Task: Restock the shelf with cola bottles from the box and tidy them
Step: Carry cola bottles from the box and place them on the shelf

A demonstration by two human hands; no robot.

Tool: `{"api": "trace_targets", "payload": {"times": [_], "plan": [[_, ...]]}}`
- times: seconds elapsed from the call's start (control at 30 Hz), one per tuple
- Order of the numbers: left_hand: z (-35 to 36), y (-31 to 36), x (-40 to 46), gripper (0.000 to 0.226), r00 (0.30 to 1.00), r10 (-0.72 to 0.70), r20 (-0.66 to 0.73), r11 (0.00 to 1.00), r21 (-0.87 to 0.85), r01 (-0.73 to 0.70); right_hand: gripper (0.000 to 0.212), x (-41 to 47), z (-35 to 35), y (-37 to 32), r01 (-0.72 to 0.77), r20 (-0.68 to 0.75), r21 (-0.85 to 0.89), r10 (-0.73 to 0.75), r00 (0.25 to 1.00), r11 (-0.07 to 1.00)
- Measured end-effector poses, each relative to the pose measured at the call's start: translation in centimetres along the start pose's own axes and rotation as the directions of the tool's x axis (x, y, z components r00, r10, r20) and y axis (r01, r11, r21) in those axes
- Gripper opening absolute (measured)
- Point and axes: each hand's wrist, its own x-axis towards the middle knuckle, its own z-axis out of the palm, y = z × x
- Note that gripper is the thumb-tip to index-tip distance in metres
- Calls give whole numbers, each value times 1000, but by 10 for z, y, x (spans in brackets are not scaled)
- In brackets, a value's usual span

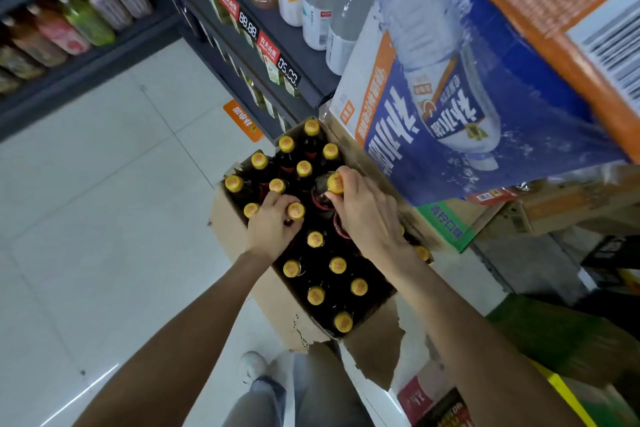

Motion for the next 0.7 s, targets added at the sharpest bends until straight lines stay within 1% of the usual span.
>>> {"api": "trace_targets", "payload": {"times": [0.07, 0.13, 0.2, 0.27, 0.37, 0.43, 0.5, 0.57, 0.63, 0.7], "plan": [[-15, 4, -11, 32, 992, 89, -94, 995, -40, -93, 46, 1, -24, -4, -10, -51, -31, 8, 999, 999], [-39, 7, -24, 32, 967, 140, -213, 983, -86, -161, 46, 3, -49, -14, 10, -91, -58, -15, 996, 998], [-69, 12, -38, 37, 939, 145, -313, 972, -134, -194, 44, 11, -77, -28, 44, -105, -72, -51, 993, 996], [-101, 15, -55, 38, 915, 132, -380, 947, -225, -230, 41, 21, -108, -43, 92, -127, -77, -101, 987, 993], [-149, 17, -78, 34, 887, 75, -455, 890, -371, -266, 36, 38, -149, -69, 196, -159, -67, -204, 966, 978], [-178, 11, -91, 30, 854, 23, -519, 865, -417, -277, 35, 51, -165, -94, 257, -142, -55, -262, 955, 965], [-203, -4, -104, 22, 822, -46, -567, 832, -477, -283, 35, 61, -172, -127, 312, -109, -46, -316, 943, 949], [-224, -28, -117, 15, 793, -128, -596, 793, -542, -279, 36, 68, -169, -163, 371, -54, -29, -372, 927, 928], [-245, -59, -134, 15, 758, -179, -627, 772, -567, -287, 37, 72, -157, -203, 408, 10, 14, -408, 913, 913], [-265, -96, -153, 11, 740, -208, -639, 766, -577, -284, 38, 74, -142, -246, 452, 6, 64, -454, 891, 890]]}}
